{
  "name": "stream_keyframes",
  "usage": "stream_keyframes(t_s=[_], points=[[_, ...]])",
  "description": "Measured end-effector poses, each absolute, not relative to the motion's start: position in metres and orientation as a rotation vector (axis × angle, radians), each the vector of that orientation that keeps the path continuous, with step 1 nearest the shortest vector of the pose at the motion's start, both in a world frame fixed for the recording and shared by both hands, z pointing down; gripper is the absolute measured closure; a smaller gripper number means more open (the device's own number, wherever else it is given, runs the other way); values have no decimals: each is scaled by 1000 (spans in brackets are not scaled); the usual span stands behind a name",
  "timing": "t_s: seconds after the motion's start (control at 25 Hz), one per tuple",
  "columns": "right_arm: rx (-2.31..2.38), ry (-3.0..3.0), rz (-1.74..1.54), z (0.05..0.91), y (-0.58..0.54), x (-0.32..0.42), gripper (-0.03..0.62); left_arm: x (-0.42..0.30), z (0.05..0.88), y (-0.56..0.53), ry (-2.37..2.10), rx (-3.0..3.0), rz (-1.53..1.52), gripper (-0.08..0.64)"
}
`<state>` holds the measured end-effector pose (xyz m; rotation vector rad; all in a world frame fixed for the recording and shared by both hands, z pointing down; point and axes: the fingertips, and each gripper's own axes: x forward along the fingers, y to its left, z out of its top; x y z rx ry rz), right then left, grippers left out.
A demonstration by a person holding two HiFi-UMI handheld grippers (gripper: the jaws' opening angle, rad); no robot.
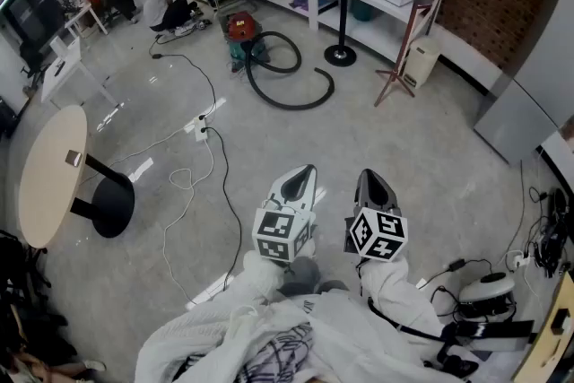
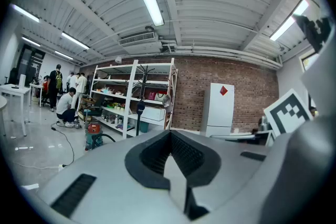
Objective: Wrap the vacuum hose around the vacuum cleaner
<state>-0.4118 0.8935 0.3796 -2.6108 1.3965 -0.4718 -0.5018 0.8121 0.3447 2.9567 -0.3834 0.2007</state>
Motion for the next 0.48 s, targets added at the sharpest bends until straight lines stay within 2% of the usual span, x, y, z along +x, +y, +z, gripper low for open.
stream_keyframes(t_s=[0.48], points=[[-2621, 1397, -506, 398, 786, -264, 578, -348, 361, 703, -380, 2961, 197, 560]])
